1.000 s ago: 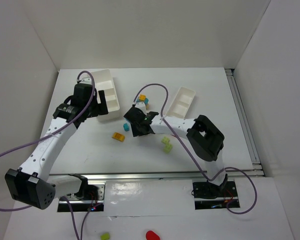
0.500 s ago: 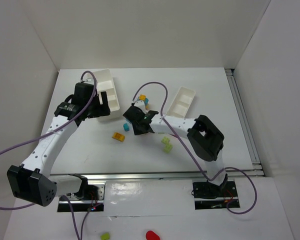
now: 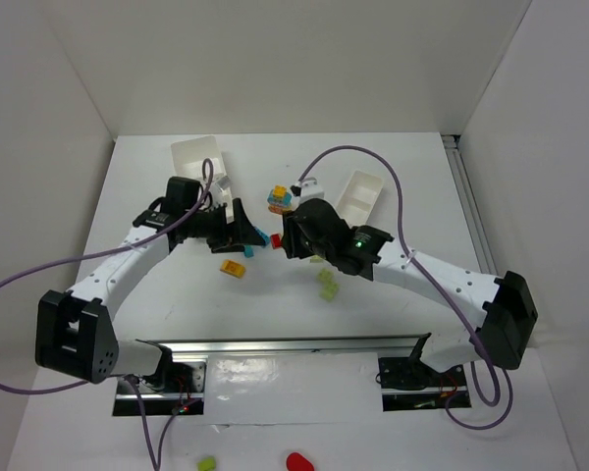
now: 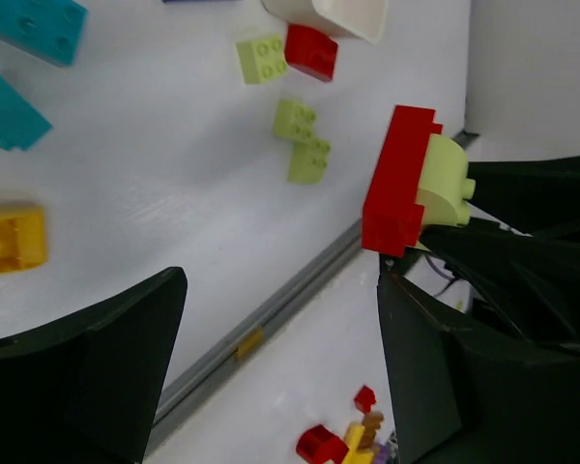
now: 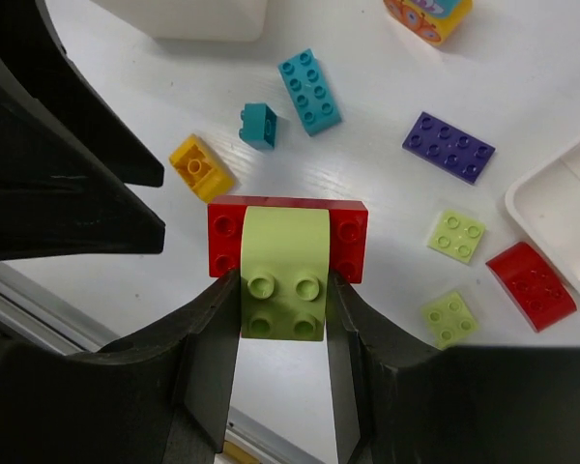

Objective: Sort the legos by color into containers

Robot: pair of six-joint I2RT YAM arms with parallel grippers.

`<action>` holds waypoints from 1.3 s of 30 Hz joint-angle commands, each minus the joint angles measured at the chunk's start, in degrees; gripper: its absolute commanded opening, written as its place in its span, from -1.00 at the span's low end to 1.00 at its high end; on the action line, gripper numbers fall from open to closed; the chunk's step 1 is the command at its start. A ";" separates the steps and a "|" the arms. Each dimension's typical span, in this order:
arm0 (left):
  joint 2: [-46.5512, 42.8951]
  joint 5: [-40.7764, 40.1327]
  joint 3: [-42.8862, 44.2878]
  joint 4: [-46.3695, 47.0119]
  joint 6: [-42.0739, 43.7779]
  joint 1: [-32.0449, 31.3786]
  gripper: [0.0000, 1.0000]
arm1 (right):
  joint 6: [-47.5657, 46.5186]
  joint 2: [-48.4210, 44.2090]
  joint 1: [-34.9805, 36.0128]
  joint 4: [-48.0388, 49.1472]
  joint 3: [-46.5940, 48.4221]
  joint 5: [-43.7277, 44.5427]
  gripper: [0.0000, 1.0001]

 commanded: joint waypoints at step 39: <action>6.68 16.57 -8.25 25.59 -14.71 -3.31 0.07 | -2.46 3.84 -0.32 4.84 0.51 -7.77 -0.51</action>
